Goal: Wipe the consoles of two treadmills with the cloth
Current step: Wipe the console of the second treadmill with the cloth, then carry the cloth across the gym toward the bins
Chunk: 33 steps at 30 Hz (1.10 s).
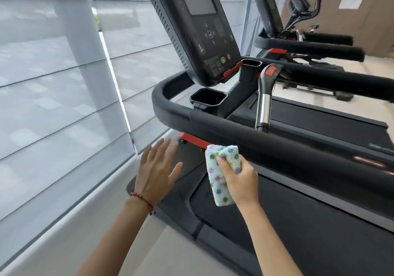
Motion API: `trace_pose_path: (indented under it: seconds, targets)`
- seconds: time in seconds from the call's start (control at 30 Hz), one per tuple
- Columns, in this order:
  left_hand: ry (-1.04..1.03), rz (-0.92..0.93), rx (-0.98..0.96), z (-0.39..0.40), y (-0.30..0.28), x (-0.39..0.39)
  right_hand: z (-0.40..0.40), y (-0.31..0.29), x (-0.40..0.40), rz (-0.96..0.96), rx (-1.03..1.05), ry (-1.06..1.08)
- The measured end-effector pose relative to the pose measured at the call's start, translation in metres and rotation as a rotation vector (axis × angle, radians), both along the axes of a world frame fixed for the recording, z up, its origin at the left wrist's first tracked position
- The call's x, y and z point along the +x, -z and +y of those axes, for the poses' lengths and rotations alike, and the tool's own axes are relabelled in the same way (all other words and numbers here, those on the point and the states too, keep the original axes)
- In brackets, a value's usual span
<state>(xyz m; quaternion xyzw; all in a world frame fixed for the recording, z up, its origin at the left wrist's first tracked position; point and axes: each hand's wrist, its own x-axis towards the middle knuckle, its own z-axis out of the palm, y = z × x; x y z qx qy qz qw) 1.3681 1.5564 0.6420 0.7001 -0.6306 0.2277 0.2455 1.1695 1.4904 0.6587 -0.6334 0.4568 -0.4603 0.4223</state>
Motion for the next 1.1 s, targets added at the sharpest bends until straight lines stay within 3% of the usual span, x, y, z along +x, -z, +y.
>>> trace_pose_path:
  seconds: [0.63, 1.1]
  targets:
    - [0.472, 0.056, 0.333, 0.017, 0.096, -0.301, 0.107, 0.11, -0.308, 0.005, 0.324, 0.573]
    - [1.07, -0.138, 0.552, -0.019, 0.133, -0.469, 0.199, 0.152, -0.423, -0.083, 0.528, 1.207]
